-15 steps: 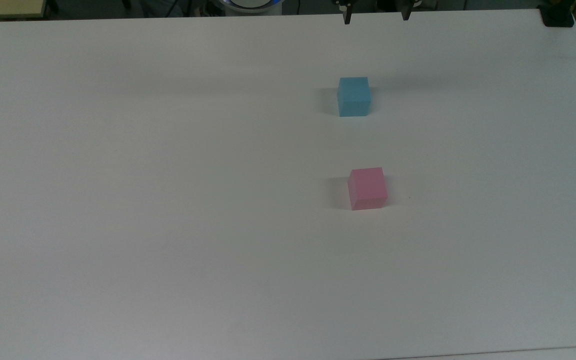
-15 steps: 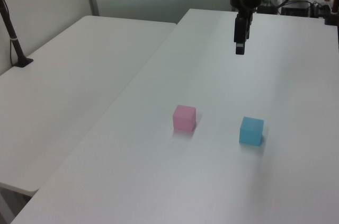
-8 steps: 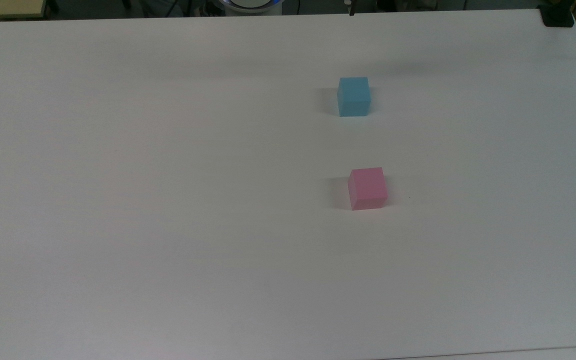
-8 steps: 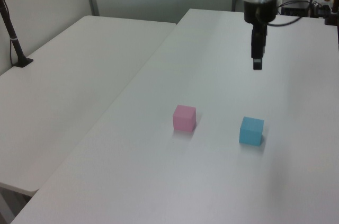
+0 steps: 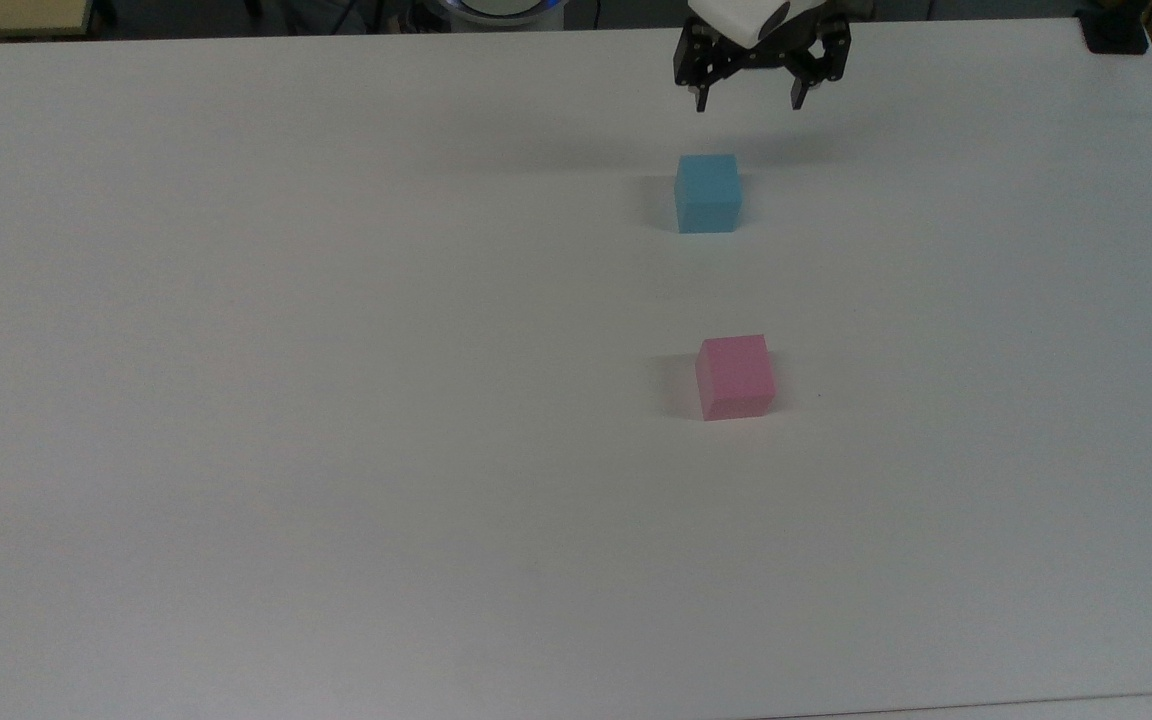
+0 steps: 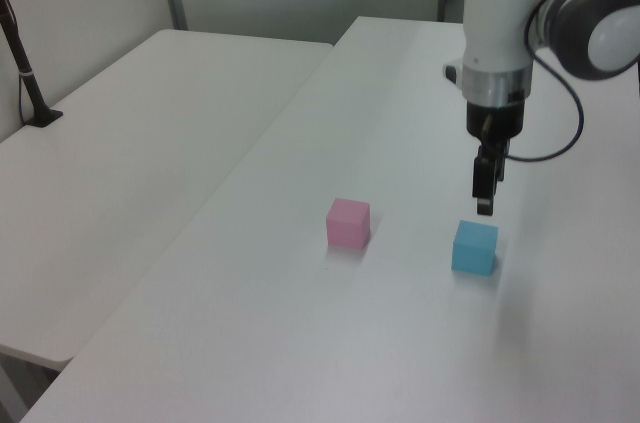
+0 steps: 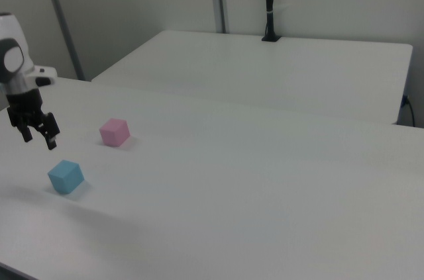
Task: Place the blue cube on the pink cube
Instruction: 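Lower the open gripper around the light-blue cube, then close the gripper on the light-blue cube, then lift the light-blue cube off the table, then carry the light-blue cube over the pink cube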
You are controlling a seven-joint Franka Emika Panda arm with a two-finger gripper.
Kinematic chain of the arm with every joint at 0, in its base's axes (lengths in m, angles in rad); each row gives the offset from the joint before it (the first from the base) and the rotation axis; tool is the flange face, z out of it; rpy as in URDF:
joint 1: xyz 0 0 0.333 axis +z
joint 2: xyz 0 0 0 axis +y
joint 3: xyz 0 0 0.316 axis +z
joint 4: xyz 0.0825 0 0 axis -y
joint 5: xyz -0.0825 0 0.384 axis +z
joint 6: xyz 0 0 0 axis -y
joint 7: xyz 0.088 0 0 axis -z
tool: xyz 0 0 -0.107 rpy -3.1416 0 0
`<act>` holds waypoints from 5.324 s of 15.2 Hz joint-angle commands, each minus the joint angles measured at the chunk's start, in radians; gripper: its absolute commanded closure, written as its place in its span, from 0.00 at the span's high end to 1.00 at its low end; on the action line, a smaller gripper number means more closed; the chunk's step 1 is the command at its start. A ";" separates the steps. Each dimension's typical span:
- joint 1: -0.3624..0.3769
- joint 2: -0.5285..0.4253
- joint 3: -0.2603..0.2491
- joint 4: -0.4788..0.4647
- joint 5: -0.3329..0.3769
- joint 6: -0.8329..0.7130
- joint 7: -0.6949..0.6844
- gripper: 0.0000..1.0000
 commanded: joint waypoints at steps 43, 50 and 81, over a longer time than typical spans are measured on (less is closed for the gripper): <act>0.002 -0.004 -0.014 0.112 -0.132 -0.134 -0.001 0.31; -0.005 -0.003 -0.023 0.295 -0.112 -0.269 -0.064 0.31; -0.095 0.662 -0.040 0.895 -0.081 -0.142 -0.171 0.34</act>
